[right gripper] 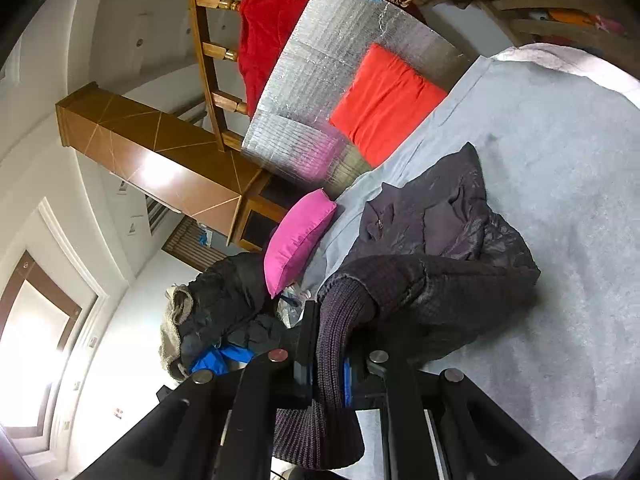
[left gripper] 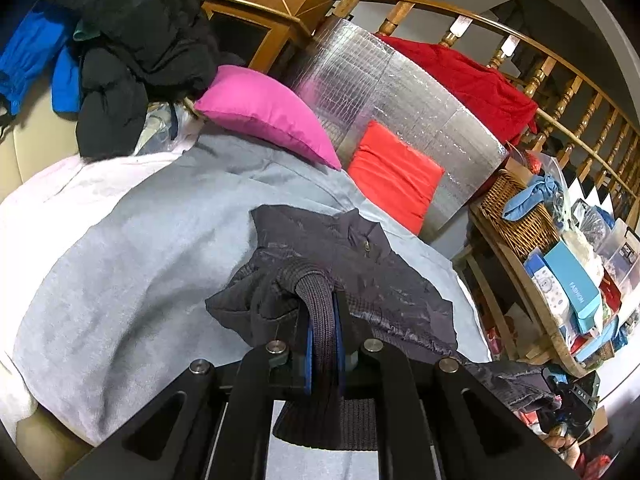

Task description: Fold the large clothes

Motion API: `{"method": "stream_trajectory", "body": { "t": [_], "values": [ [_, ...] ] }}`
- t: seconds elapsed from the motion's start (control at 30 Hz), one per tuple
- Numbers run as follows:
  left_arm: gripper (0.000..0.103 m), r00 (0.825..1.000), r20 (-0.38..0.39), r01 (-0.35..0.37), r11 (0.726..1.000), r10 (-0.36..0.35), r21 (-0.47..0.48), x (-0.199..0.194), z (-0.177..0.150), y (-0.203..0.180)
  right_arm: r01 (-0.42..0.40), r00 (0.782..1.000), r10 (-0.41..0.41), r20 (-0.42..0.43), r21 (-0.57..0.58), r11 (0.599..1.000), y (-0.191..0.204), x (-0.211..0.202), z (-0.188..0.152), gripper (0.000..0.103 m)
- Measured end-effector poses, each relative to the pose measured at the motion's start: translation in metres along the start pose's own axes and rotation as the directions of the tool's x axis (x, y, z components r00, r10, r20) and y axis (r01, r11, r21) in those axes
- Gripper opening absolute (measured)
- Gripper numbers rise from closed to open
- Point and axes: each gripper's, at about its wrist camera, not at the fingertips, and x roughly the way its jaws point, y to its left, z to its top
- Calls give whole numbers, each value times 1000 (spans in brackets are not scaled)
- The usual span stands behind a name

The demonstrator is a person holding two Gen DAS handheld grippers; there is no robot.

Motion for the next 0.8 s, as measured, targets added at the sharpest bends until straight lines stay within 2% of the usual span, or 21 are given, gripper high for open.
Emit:
{"method": "stream_trajectory", "body": {
  "t": [0.8],
  "values": [
    [9,997,77,-24,999,20,47,30,39,-20,9,999,-6,53,-64,998,19,34,48,10]
  ]
}}
